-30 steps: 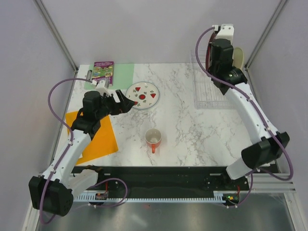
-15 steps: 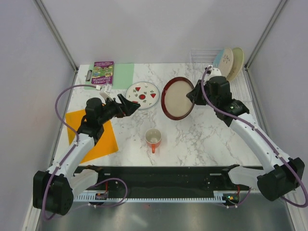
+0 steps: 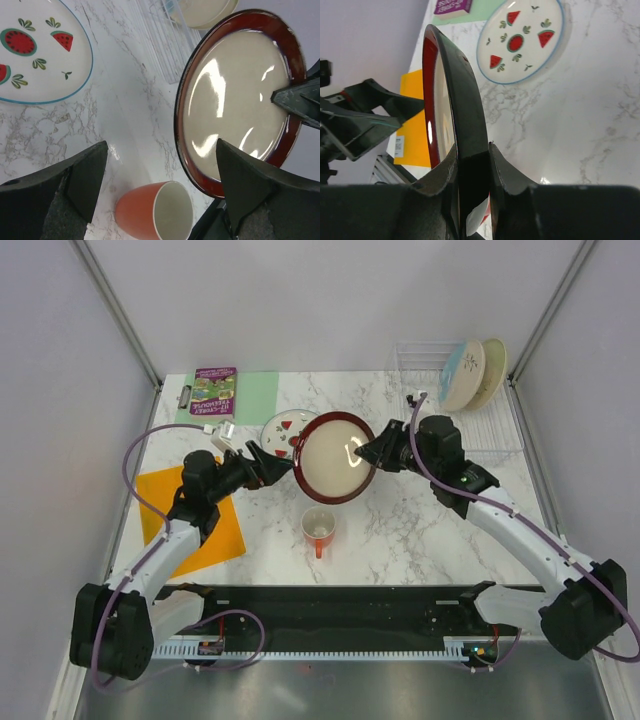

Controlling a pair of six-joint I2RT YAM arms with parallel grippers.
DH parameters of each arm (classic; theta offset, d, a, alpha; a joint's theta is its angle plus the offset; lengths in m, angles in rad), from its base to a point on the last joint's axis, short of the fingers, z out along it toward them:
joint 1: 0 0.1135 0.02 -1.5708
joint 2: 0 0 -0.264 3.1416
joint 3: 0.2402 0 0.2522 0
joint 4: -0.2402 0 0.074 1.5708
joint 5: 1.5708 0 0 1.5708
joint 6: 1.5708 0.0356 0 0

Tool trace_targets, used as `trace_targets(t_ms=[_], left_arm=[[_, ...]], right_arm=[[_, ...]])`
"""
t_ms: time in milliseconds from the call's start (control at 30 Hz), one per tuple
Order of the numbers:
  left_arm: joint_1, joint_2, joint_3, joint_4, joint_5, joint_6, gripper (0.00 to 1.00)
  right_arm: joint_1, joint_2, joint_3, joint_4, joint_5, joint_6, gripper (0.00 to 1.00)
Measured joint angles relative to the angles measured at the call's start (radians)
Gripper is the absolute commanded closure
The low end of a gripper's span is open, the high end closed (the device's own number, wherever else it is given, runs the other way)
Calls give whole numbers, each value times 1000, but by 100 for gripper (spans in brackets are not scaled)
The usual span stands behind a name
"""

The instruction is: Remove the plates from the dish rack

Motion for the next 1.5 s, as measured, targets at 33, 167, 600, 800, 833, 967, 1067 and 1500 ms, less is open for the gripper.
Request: trace_targets(t_ms=[33, 167, 600, 800, 833, 967, 1067, 1500], left_arm=[[-1, 4, -7, 6, 0, -4, 5], [-11, 24, -19, 25, 0, -21, 5], [-5, 28, -15, 135, 38, -125, 98], [1, 3, -2, 126, 13, -151, 98], [1, 3, 5, 113, 9, -150, 98], [-6, 3, 48, 29, -40, -144, 98], [-29, 18, 121, -64, -101, -85, 98], [22, 473, 403, -404, -340, 182, 98]], right_arm=[[12, 0, -2, 24, -2, 10, 100], [65, 3, -20, 96, -2, 41, 100], [146, 82, -36, 174, 9, 137, 100], [139, 87, -16, 170, 16, 149, 97], [140, 88, -10, 162, 20, 146, 77], [145, 124, 52, 110, 61, 112, 44], [160, 169, 111, 40, 158, 18, 39], [27, 53, 212, -40, 402, -221, 30]])
